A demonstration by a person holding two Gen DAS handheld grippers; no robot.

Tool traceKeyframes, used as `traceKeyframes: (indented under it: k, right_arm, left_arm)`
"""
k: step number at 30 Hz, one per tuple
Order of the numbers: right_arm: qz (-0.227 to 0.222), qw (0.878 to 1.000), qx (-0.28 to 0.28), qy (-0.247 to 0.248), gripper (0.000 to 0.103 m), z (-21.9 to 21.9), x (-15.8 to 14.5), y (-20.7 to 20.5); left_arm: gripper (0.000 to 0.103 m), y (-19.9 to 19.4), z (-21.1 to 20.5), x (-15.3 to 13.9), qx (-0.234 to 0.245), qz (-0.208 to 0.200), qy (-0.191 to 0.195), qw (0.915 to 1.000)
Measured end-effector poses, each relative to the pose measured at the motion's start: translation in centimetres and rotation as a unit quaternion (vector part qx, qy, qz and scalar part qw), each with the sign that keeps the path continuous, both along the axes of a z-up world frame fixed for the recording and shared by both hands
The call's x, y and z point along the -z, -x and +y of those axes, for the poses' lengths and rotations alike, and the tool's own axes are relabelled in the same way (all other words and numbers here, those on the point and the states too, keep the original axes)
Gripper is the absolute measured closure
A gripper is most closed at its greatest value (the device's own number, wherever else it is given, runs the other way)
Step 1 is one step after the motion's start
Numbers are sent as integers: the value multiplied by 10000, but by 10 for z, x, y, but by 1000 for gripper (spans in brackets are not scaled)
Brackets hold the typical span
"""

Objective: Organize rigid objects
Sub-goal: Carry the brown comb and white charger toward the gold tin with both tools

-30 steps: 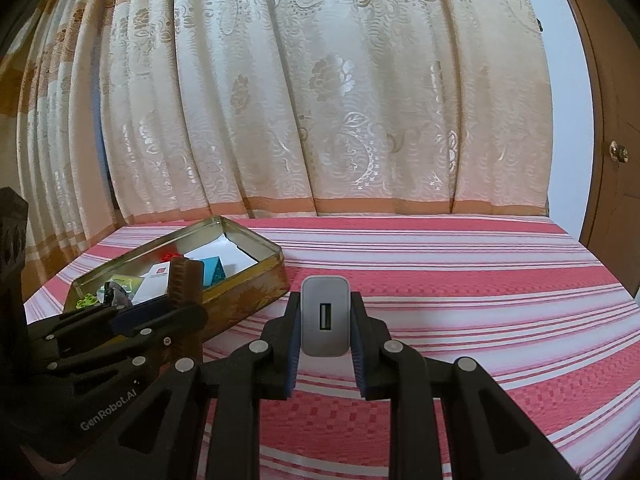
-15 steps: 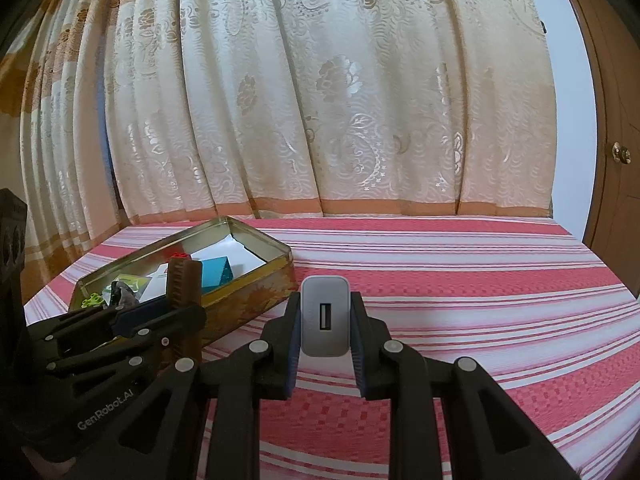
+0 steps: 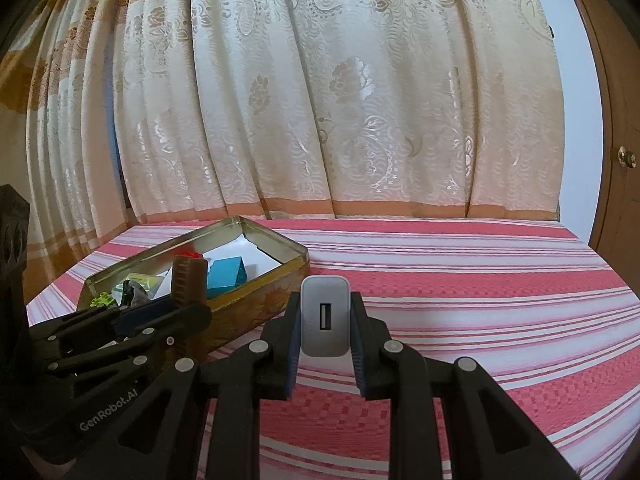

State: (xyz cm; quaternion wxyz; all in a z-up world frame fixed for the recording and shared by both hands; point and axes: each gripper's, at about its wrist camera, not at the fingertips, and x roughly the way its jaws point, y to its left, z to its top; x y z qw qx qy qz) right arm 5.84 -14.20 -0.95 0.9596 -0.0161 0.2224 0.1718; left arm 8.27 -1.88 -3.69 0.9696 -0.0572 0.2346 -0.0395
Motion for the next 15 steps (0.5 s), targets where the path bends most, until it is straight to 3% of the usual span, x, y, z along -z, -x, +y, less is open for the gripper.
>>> traceKeyframes:
  k: [15]
  right_arm:
    - [-8, 9999, -122, -21, 79, 10, 0, 3]
  left_arm:
    - [79, 8, 6, -2, -96, -109, 16, 9999]
